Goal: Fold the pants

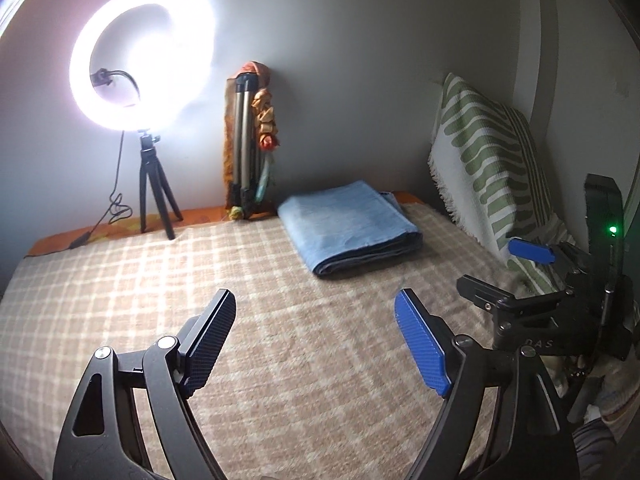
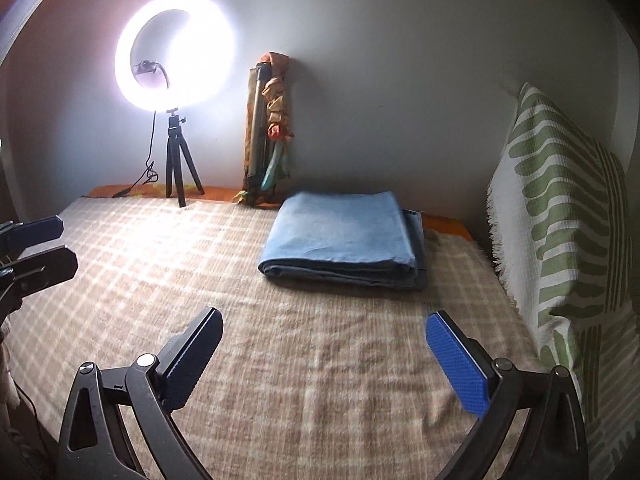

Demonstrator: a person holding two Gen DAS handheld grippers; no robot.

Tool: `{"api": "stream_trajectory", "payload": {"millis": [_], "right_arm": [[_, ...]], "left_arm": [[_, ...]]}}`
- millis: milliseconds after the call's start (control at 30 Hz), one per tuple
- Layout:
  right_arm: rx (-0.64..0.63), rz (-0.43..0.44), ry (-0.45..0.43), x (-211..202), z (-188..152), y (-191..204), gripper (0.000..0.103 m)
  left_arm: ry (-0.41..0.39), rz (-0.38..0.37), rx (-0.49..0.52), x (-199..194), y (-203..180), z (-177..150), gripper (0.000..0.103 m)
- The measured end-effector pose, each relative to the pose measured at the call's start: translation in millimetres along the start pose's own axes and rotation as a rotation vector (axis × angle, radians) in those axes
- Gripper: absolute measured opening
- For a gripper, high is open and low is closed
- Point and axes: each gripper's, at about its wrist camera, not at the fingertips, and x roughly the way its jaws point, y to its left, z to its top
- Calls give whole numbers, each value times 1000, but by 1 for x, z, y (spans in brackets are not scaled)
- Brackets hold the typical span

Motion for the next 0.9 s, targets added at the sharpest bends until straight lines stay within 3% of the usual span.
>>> {"api": "stream_trajectory", "payload": {"millis": [167,733,900], "right_arm": [[49,1,-7,-7,-8,-3,103],[74,-33,-46,-16,-16,-9,103],[77,-26,-44,-15,-15,-8,103]], "left_arm": [[14,-8,-27,-4,2,-7,82],[15,57,39,-12,-8,-18,82],[-9,100,49,-17,-6,-19,95]]}}
